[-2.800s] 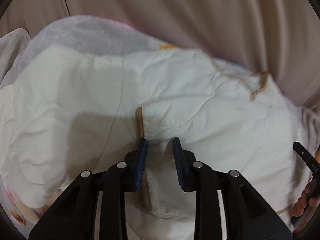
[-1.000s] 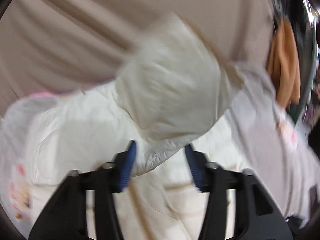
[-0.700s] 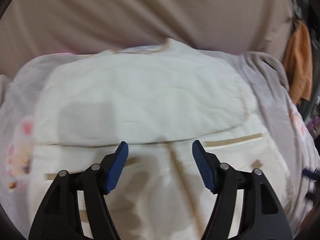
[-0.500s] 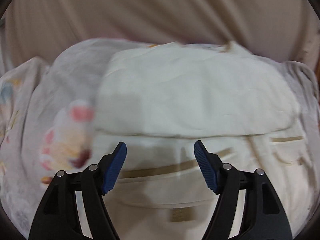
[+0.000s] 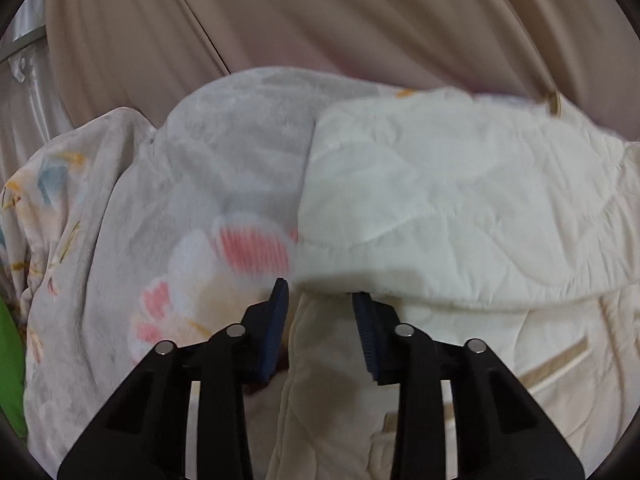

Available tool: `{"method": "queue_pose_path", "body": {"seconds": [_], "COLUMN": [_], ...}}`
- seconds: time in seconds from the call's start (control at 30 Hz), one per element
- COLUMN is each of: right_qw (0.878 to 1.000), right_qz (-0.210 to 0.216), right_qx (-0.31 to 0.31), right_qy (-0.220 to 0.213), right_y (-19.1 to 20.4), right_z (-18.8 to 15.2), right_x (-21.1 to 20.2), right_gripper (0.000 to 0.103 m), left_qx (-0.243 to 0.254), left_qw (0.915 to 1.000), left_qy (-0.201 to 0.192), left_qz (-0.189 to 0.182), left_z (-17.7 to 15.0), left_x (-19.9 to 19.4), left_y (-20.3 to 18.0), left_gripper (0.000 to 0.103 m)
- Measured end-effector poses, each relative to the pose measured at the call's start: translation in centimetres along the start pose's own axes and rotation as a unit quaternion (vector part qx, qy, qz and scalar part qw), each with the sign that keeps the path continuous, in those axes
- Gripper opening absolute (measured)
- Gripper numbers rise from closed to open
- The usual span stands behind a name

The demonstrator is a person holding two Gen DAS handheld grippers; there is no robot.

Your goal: Fold large clothes

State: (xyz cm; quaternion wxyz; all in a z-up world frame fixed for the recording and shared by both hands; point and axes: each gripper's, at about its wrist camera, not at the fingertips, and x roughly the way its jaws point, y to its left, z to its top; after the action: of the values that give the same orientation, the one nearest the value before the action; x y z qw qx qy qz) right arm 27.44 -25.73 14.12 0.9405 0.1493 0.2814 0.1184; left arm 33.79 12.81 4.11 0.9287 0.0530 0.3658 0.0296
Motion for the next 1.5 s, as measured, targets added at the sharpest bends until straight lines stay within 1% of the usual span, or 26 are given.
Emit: {"method": "queue_pose_path", "body": {"seconds": [0.03, 0.07, 0.13, 0.17, 0.2, 0.27, 0.3, 0.37, 0.47, 0.53, 0.63, 0.7, 0.73, 0.83, 0.9, 1.07, 1.1, 1.17, 1.23, 1.27, 1.3, 1.33, 1.37, 1.4, 1.43, 1.5], "right_qw": [0.998, 0.996, 0.995, 0.997, 0.999, 0.992, 0.985, 0.985, 0.985, 0.986, 0.987, 0.987, 0.987, 0.984, 0.981, 0.976, 0.974, 0.971, 0.973, 0.973, 0.972, 0.971, 0.971, 0.974, 0.979, 0.984], "right_qz": [0.021, 0.034, 0.029, 0.007, -0.019, -0.080, -0.088, -0.063, -0.071, -0.081, -0.077, -0.072, -0.067, -0.057, -0.058, -0.052, -0.046, -0.026, -0.030, -0.015, -0.001, 0.009, 0.013, 0.004, -0.022, -0.013], "right_qx": [-0.011, -0.014, -0.017, -0.011, 0.003, 0.043, 0.064, 0.095, 0.103, 0.105, 0.107, 0.104, 0.104, 0.114, 0.126, 0.145, 0.154, 0.172, 0.168, 0.172, 0.180, 0.184, 0.180, 0.169, 0.146, 0.133], "right_qy": [-0.050, -0.079, -0.094, -0.075, -0.036, 0.083, 0.132, 0.126, 0.115, 0.105, 0.097, 0.099, 0.104, 0.123, 0.133, 0.153, 0.160, 0.167, 0.153, 0.153, 0.151, 0.151, 0.154, 0.153, 0.144, 0.114], "right_y": [0.8, 1.0, 0.3, -0.8, -2.4, -6.9, -9.0, -10.5, -10.5, -10.2, -9.9, -10.0, -10.2, -10.0, -10.5, -10.4, -10.2, -9.7, -9.0, -8.7, -8.4, -8.0, -7.6, -7.0, -6.1, -5.0], "right_z": [1.2, 1.9, 2.4, 2.3, 1.8, -1.0, -3.0, -4.2, -3.6, -3.4, -4.2, -5.1, -6.2, -10.0, -12.9, -19.9, -20.8, -22.3, -22.4, -22.1, -21.8, -21.5, -21.2, -20.8, -20.2, -19.6], "right_x": [-2.4, -3.6, -3.6, -1.9, 0.6, 7.3, 10.0, 10.5, 9.5, 8.2, 4.6, 1.8, -0.4, -5.7, -9.8, -15.3, -15.3, -15.0, -15.0, -14.6, -14.3, -13.9, -13.7, -13.8, -14.5, -16.6], "right_gripper": [0.007, 0.005, 0.005, 0.005, 0.005, 0.004, 0.003, 0.002, 0.009, 0.017, 0.038, 0.060, 0.063, 0.073, 0.082, 0.085, 0.085, 0.086, 0.086, 0.085, 0.075, 0.064, 0.035, 0.016, 0.012, 0.005], "left_qx": [-0.004, -0.006, -0.004, 0.000, 0.003, 0.006, 0.007, 0.009, 0.004, -0.001, -0.026, -0.049, -0.056, -0.070, -0.073, -0.089, -0.092, -0.079, -0.072, -0.070, -0.068, -0.064, -0.061, -0.059, -0.055, -0.053], "left_qw": [1.0000, 0.9999, 1.0000, 1.0000, 0.9999, 0.9994, 0.9994, 0.9994, 0.9994, 0.9993, 0.9987, 0.9965, 0.9947, 0.9887, 0.9840, 0.9694, 0.9693, 0.9741, 0.9760, 0.9757, 0.9771, 0.9795, 0.9808, 0.9826, 0.9848, 0.9845], "left_qy": [-0.006, -0.010, -0.005, 0.005, 0.015, 0.033, 0.033, 0.032, 0.034, 0.035, 0.043, 0.055, 0.062, 0.079, 0.093, 0.135, 0.133, 0.119, 0.113, 0.112, 0.108, 0.102, 0.096, 0.087, 0.077, 0.056], "left_qz": [-0.001, 0.000, -0.001, 0.002, 0.007, 0.007, 0.006, 0.010, 0.009, 0.011, 0.003, -0.040, -0.060, -0.106, -0.134, -0.185, -0.185, -0.175, -0.171, -0.174, -0.170, -0.162, -0.158, -0.153, -0.145, -0.157], "left_z": [0.4, 0.6, 0.5, 0.1, -0.3, -0.9, -0.9, -0.9, -0.9, -0.9, -1.5, -2.6, -3.3, -6.5, -9.0, -15.9, -16.6, -17.4, -17.4, -17.1, -16.8, -16.4, -16.1, -15.8, -15.6, -15.5], "left_x": [-0.1, 0.0, 0.6, 1.2, 2.0, 3.3, 3.4, 3.5, 3.7, 3.8, 2.8, 1.2, 0.2, -3.6, -6.2, -10.2, -10.8, -11.7, -12.4, -12.7, -13.0, -13.4, -13.7, -14.4, -15.3, -17.5], "left_y": [-0.1, -0.2, -0.9, -1.4, -1.8, -2.2, -2.4, -2.5, -2.3, -2.1, -1.0, 0.6, 1.3, 3.5, 4.5, 5.6, 5.6, 5.1, 4.6, 4.3, 4.1, 4.0, 4.2, 4.3, 4.5, 5.3], "left_gripper": [0.026, 0.022, 0.022, 0.022, 0.022, 0.023, 0.023, 0.024, 0.026, 0.029, 0.046, 0.050, 0.050, 0.063, 0.065, 0.067, 0.067, 0.065, 0.052, 0.037, 0.024, 0.020, 0.016, 0.008, 0.008, 0.008]}}
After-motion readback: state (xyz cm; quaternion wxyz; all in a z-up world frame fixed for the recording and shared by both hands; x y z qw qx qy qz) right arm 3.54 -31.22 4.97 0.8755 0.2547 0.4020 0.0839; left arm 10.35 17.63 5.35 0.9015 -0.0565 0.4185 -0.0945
